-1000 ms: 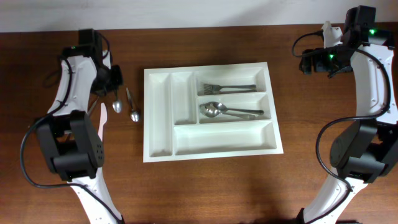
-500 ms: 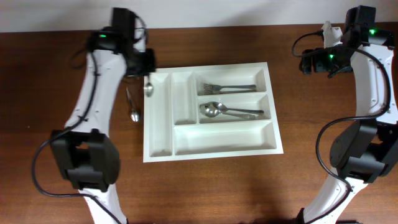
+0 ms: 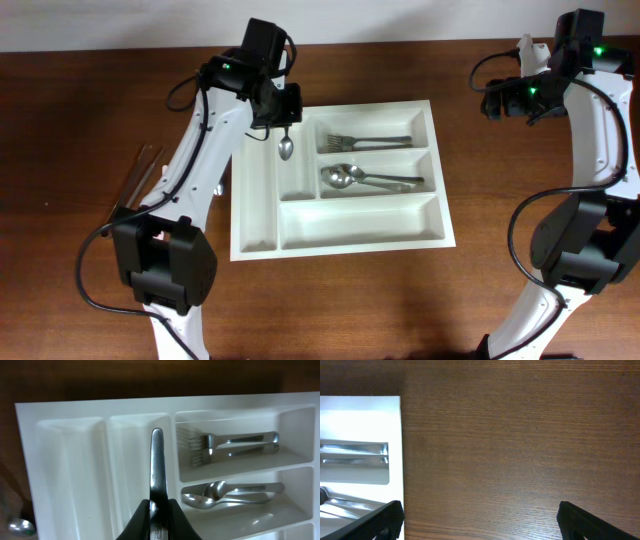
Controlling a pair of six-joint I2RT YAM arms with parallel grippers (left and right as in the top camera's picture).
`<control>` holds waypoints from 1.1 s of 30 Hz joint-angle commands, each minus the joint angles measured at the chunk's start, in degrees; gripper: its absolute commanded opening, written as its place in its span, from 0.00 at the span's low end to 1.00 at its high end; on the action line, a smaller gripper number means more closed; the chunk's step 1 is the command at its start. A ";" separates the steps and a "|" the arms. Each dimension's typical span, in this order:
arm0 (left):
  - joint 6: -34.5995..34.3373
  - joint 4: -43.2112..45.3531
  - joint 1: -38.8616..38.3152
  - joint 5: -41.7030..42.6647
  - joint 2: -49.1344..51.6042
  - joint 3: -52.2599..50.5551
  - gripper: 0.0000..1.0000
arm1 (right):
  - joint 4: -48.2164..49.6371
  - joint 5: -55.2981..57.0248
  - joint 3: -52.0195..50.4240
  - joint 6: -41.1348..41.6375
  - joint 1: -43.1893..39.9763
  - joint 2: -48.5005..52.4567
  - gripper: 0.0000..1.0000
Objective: Pack container
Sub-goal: 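Carry the small spoon into the tray's left narrow compartment and release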
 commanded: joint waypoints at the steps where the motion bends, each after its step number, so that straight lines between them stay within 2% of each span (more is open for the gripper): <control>1: -3.10 0.31 -0.26 -1.03 1.86 0.24 0.02 | 0.00 0.50 0.76 0.63 -0.04 -0.72 0.99; 13: -3.19 0.37 -0.31 -0.37 8.94 0.24 0.03 | 0.00 0.50 0.76 0.63 -0.04 -0.72 0.99; 15: -3.17 0.50 -0.33 -0.35 8.94 0.26 0.14 | 0.00 0.50 0.76 0.63 -0.04 -0.72 0.99; 17: -3.17 0.52 -0.33 -0.24 8.94 0.26 0.41 | 0.00 0.50 0.76 0.63 -0.04 -0.72 0.99; 18: -3.10 0.50 -0.33 -0.15 8.94 0.26 0.49 | 0.00 0.50 0.76 0.63 -0.04 -0.72 0.99; 22: -2.47 -0.15 -0.02 -0.15 8.66 0.63 0.51 | 0.00 0.50 0.76 0.63 -0.04 -0.72 0.99; 26: 1.01 -3.30 1.46 -0.98 7.48 3.04 0.51 | 0.00 0.50 0.76 0.63 -0.04 -0.72 0.99; 33: 1.31 -9.79 9.09 -2.34 3.82 5.31 0.52 | 0.00 0.50 0.76 0.63 -0.04 -0.72 0.99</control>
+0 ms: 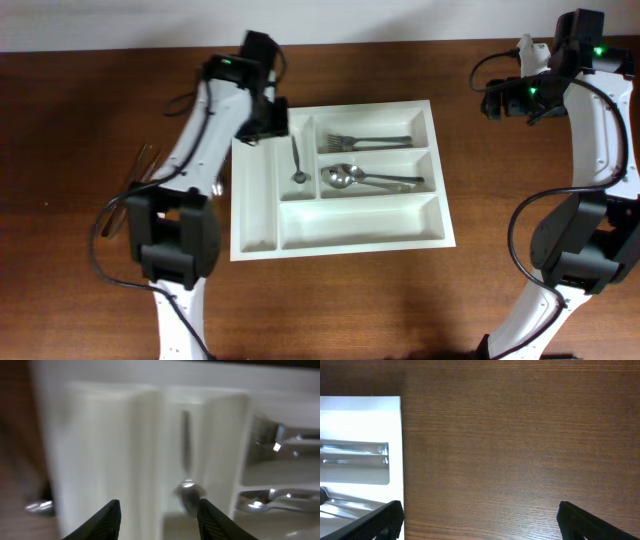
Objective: Pack container
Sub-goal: 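Carry the small spoon into the tray's left narrow compartment and release, then return the left gripper to the second small spoon and grasp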
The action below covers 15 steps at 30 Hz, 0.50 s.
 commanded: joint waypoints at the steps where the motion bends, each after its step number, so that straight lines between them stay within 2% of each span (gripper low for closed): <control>1: 1.22 -2.58 6.05 -1.38 -4.90 1.42 0.51 | 0.00 0.50 0.76 0.63 -0.04 -0.72 0.99; 8: 1.33 -7.65 13.31 -1.40 -5.22 0.59 0.51 | 0.00 0.50 0.76 0.63 -0.04 -0.72 0.99; 15: 2.19 -4.83 14.01 -5.53 -5.20 -4.17 0.51 | 0.00 0.50 0.76 0.63 -0.04 -0.72 0.99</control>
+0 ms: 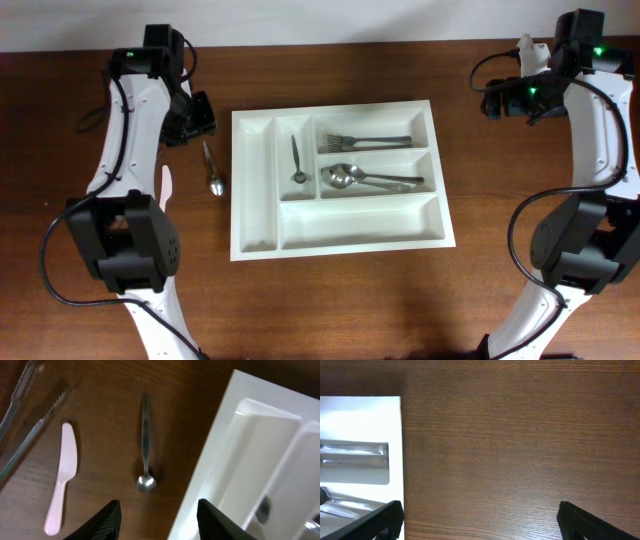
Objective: Pack container
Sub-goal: 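Return the left gripper to the second small spoon and grasp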
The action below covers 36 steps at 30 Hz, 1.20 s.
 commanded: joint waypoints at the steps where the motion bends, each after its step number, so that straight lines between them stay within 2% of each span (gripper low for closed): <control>1: 1.31 1.86 -0.20 -2.56 -1.70 -3.87 0.51 | 0.00 0.50 0.76 0.68 -0.04 -0.72 0.99; 13: 1.31 13.05 0.22 -2.14 -1.60 -17.42 0.50 | 0.00 0.50 0.76 0.68 -0.04 -0.72 0.99; 16: 1.51 16.37 0.22 -1.44 -1.57 -20.37 0.46 | 0.00 0.50 0.76 0.68 -0.04 -0.72 0.99; 23: 2.64 23.17 0.22 -1.46 -1.40 -25.94 0.44 | 0.00 0.50 0.76 0.68 -0.04 -0.72 0.99; 28: 3.28 25.81 0.24 -1.66 -1.40 -27.96 0.34 | 0.00 0.50 0.76 0.68 -0.04 -0.72 0.99; 34: 3.26 27.43 0.22 -1.66 -1.38 -29.42 0.34 | 0.00 0.50 0.76 0.68 -0.04 -0.72 0.99; 36: 3.26 27.63 0.22 -2.10 -1.38 -29.44 0.26 | 0.00 0.50 0.76 0.68 -0.04 -0.72 0.99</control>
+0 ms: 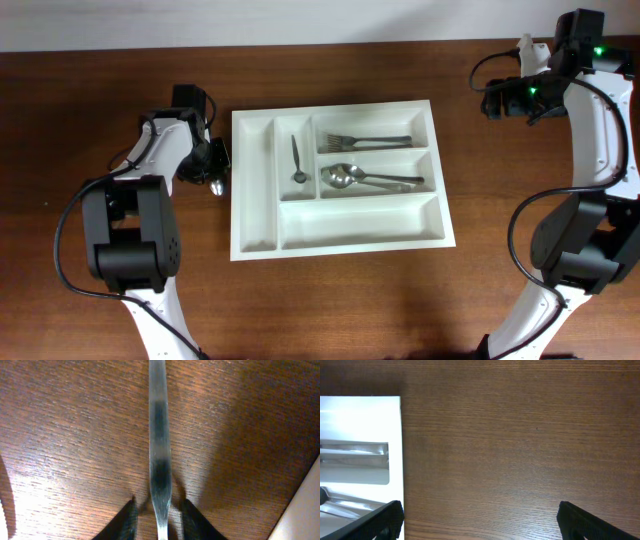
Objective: Pack container
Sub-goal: 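Return the left gripper to the second small spoon and grasp, then carry the second small spoon into the left narrow compartment and release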
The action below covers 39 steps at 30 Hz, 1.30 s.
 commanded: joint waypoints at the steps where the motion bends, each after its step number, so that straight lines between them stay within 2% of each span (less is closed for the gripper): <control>1: 0.52 0.48 0.39 -0.17 -1.29 -1.09 0.23 | 0.00 0.50 0.76 0.66 -0.04 -0.72 0.99; 3: 0.52 0.59 0.39 -0.17 -1.29 -1.09 0.13 | 0.00 0.50 0.76 0.66 -0.04 -0.72 0.99; 9: 0.85 0.24 0.39 -0.17 -1.33 0.24 0.02 | 0.00 0.50 0.76 0.66 -0.04 -0.72 0.99; 14: 1.22 -2.99 0.39 -0.20 -1.86 5.42 0.02 | 0.00 0.50 0.76 0.66 -0.04 -0.72 0.99; 19: 1.36 -9.97 -0.15 -0.11 -2.99 15.04 0.02 | 0.00 0.50 0.76 0.66 -0.04 -0.72 0.99; 21: 1.33 -14.40 -1.73 0.50 -3.98 21.03 0.02 | 0.00 0.50 0.76 0.66 -0.04 -0.72 0.99; 25: 1.33 -18.95 -5.70 0.94 -4.81 26.60 0.02 | 0.00 0.50 0.76 0.66 -0.04 -0.72 0.99; 31: 1.33 -19.10 -15.23 1.99 -4.44 27.50 0.02 | 0.00 0.50 0.76 0.66 -0.04 -0.72 0.99; 39: 0.70 -19.12 -21.05 1.99 0.98 27.39 0.02 | 0.00 0.50 0.76 0.66 -0.04 -0.72 0.99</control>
